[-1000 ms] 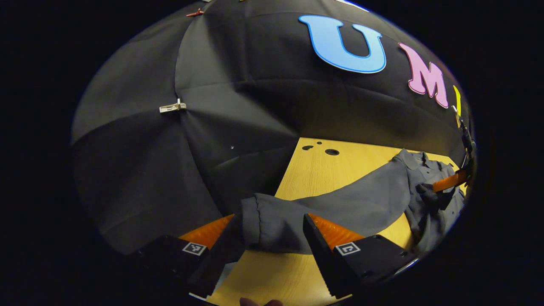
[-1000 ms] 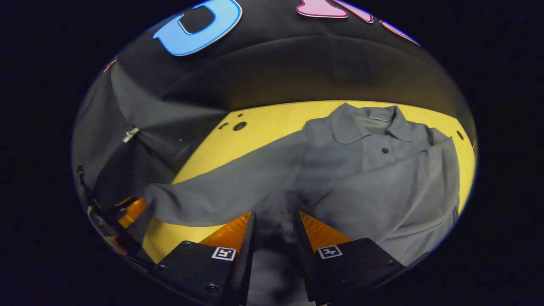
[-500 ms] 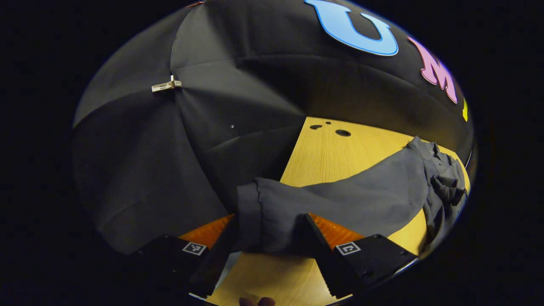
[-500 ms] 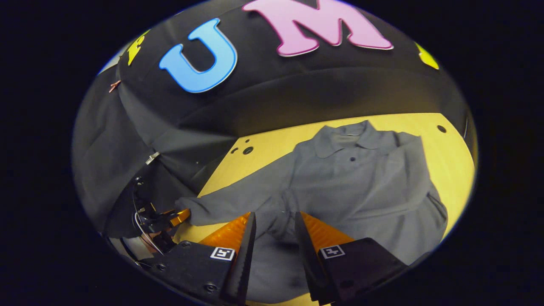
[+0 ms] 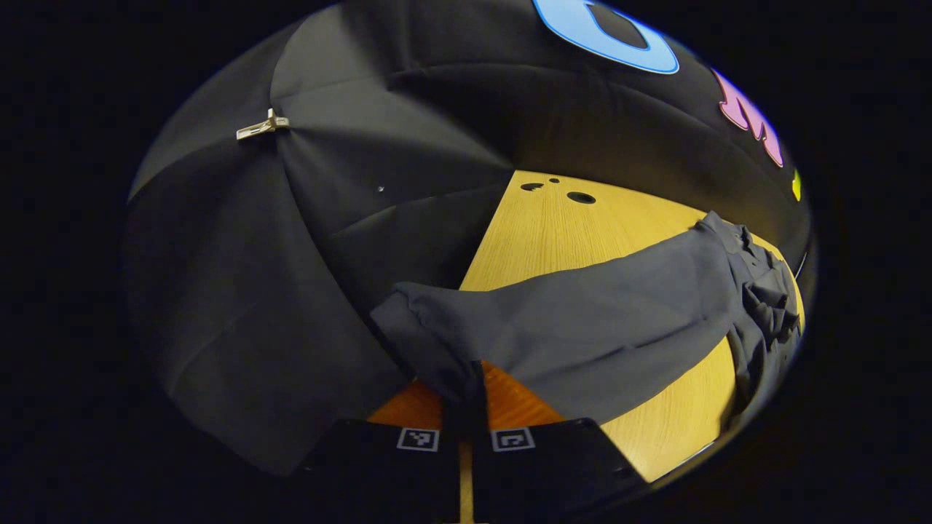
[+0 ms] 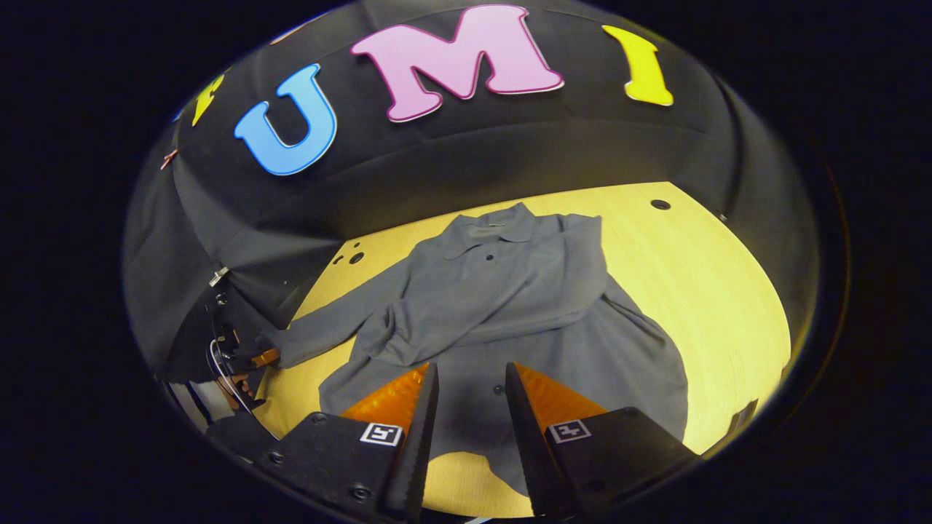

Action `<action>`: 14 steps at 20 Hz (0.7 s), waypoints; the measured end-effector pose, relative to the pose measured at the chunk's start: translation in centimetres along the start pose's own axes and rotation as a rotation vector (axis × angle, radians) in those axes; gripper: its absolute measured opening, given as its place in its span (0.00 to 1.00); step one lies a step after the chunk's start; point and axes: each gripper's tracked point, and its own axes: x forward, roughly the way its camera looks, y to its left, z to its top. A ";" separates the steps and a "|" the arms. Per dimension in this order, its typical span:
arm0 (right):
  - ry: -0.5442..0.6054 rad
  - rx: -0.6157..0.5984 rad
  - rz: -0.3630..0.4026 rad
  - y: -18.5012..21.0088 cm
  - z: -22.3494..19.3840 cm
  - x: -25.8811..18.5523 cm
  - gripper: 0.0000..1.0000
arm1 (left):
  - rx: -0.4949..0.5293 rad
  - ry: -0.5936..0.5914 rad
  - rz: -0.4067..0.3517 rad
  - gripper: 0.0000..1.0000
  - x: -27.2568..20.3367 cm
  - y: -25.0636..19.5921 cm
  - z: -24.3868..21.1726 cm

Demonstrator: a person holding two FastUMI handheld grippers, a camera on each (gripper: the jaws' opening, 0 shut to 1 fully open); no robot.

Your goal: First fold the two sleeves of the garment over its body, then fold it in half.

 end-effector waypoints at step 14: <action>-0.056 -0.002 -0.042 -8.9 0.9 -4.5 0.58 | 0.054 -0.295 -0.086 0.06 -11.9 -13.1 11.2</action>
